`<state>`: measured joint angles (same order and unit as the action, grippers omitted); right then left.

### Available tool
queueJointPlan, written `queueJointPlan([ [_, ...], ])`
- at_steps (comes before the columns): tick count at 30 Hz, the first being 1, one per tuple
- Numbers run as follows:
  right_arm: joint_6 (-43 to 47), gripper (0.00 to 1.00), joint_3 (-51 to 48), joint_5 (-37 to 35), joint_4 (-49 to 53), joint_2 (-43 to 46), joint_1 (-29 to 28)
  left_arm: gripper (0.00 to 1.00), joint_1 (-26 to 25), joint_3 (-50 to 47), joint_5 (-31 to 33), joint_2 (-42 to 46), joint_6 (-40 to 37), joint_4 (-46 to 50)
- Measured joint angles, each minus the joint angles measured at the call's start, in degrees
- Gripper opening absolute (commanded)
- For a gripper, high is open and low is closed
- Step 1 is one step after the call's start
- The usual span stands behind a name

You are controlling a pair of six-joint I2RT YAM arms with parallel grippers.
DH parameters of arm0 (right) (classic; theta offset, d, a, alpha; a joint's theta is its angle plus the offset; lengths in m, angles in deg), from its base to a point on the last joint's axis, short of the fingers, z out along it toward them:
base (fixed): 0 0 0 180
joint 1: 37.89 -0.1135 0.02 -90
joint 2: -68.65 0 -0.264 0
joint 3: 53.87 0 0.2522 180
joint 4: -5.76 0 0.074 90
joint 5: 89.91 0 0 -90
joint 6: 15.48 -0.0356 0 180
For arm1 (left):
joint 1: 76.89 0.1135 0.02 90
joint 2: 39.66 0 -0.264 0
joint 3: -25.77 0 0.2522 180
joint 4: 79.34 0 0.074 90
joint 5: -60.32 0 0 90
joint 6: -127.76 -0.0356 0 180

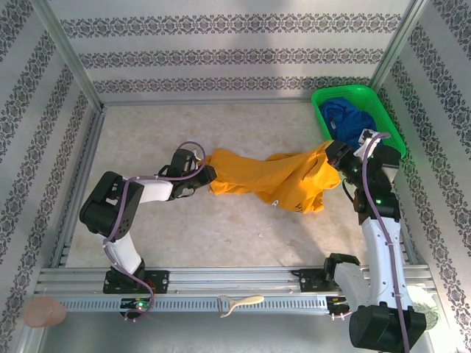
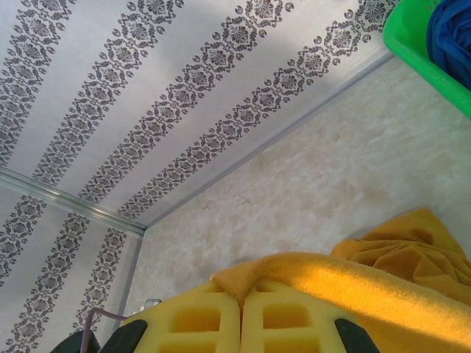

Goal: Fold the inside-out t-shirt

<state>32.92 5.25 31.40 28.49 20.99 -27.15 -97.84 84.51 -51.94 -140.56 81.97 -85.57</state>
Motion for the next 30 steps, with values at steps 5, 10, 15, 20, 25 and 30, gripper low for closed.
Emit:
queueJointPlan([
  [5,0.0,0.00,1.4,0.0,0.5,-0.9,0.0,0.00,0.3,2.7,0.0,1.0,-0.9,2.9],
  [10,-0.4,0.00,9.2,0.0,0.9,-5.8,1.5,0.00,4.9,13.8,-1.5,8.3,-4.1,13.3],
  [15,-2.8,0.00,22.2,0.7,0.4,-12.0,5.3,0.00,13.4,32.3,-5.0,15.7,-7.0,21.4],
  [20,-6.4,0.00,35.9,3.1,-1.1,-16.5,7.9,0.00,19.7,47.3,-9.1,20.1,-7.7,25.1],
  [25,-9.7,0.00,45.7,6.1,-2.1,-17.7,7.9,0.00,22.9,55.7,-11.9,22.1,-5.8,26.7],
  [30,-12.5,0.00,48.9,7.6,-2.6,-15.9,8.1,0.00,23.3,58.8,-12.2,24.3,-4.2,29.1],
])
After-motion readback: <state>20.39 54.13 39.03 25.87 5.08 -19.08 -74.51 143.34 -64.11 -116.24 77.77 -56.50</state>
